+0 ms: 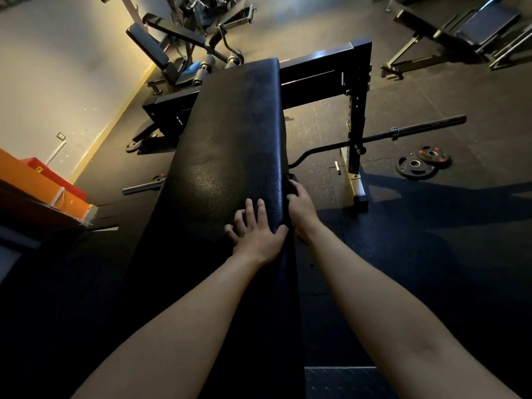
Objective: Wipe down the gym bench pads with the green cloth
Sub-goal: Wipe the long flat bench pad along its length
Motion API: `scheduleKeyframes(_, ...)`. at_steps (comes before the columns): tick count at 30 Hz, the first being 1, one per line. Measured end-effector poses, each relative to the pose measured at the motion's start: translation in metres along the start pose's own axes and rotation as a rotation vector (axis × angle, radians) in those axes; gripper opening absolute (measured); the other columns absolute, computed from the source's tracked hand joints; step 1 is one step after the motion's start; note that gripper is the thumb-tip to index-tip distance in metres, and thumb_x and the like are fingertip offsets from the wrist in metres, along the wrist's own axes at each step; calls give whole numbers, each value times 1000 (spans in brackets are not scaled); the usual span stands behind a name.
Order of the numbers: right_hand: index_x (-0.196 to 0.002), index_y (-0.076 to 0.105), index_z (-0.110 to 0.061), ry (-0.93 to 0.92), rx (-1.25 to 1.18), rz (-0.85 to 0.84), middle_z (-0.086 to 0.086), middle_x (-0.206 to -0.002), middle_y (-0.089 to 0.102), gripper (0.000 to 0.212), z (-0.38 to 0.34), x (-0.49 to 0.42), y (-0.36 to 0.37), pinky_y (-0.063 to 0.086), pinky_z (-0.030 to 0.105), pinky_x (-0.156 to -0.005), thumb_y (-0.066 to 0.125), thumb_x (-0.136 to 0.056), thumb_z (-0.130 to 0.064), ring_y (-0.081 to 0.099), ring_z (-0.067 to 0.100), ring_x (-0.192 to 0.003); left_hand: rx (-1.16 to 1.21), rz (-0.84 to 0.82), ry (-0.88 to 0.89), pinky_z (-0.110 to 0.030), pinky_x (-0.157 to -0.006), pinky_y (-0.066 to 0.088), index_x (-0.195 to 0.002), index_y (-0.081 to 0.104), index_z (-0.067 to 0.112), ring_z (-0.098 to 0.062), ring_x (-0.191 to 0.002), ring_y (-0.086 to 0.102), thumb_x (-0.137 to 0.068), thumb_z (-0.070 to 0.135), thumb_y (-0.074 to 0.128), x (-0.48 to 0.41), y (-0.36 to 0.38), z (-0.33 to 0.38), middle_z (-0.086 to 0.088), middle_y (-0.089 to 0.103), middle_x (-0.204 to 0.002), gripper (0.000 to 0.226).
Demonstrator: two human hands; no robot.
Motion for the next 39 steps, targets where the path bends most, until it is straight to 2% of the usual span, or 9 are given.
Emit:
scheduleKeyframes(5,-131,58,-28,-48,90,75,-1,-120,63,41,-9,62,-8,50,37,-92,40,-96,-18,59,16,-108,18,-10,16,-58,-116,-13,-160,-7,23,-29,-151,-16,-98,60,33,-1,-2,0,-4,-21,-166,83)
scheduleKeyframes(12,-122,66,-23,-91,416,129,1,-110,68,33,-22,125,-19,51,39,-93,47,-95,-18,62,20,-103,90,-79,63,-56,-119,-5,-161,2,20,-28,-153,-10,-100,58,38,14,-20,-2,-8,-11,-168,80)
scheduleKeyframes(14,-115,67,-28,-121,479,115,-2,-104,68,28,-36,135,-19,52,38,-86,50,-95,-19,63,16,-95,179,-48,111,-53,-121,2,-160,16,17,-25,-154,1,-102,49,42,25,-25,2,-8,6,-168,71)
scheduleKeyframes(18,-124,62,-29,-226,231,45,-5,-112,65,34,-57,159,3,52,34,-89,50,-96,-13,62,14,-104,779,61,252,-37,-112,36,-143,50,20,-21,-133,48,-103,23,46,65,-41,-1,-6,52,-143,41)
scheduleKeyframes(23,-129,53,-23,-113,-138,-98,12,-117,65,32,-59,201,44,57,37,-84,49,-99,-11,67,25,-103,1051,92,155,-29,-106,38,-149,43,20,-19,-131,50,-101,29,56,103,-53,-54,-4,52,-142,50)
scheduleKeyframes(27,-113,61,-21,6,-254,-177,14,-117,68,23,-52,225,77,55,45,-95,42,-102,-13,67,29,-108,1143,92,55,-30,-100,47,-145,44,19,-20,-118,57,-93,16,65,123,-49,-91,-3,57,-128,56)
scheduleKeyframes(34,-106,61,-14,-38,41,-14,18,-112,67,24,-39,243,88,60,43,-82,48,-93,1,68,29,-95,1385,260,-164,-40,-89,58,-100,67,21,-27,-95,69,-97,17,55,136,-51,-149,-9,72,-101,13)
scheduleKeyframes(37,-131,49,-19,-120,118,56,7,-125,56,46,-35,248,83,56,33,-84,51,-92,4,60,17,-102,1569,225,-246,-42,-83,58,-106,68,14,-27,-87,68,-100,22,52,136,-57,-158,-13,71,-99,19)
scheduleKeyframes(39,-148,33,-25,-111,94,-31,1,-128,46,61,-33,252,88,54,41,-96,55,-95,-4,55,21,-115,1667,166,-280,-44,-83,58,-111,68,10,-29,-87,68,-102,27,50,133,-58,-157,-15,71,-99,26)
Point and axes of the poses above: each hand's wrist, its own x-axis away from the middle knuckle, its own y-axis out of the palm, z = x × y, the point moved 4 cm from there along -x, towards the middle knuckle
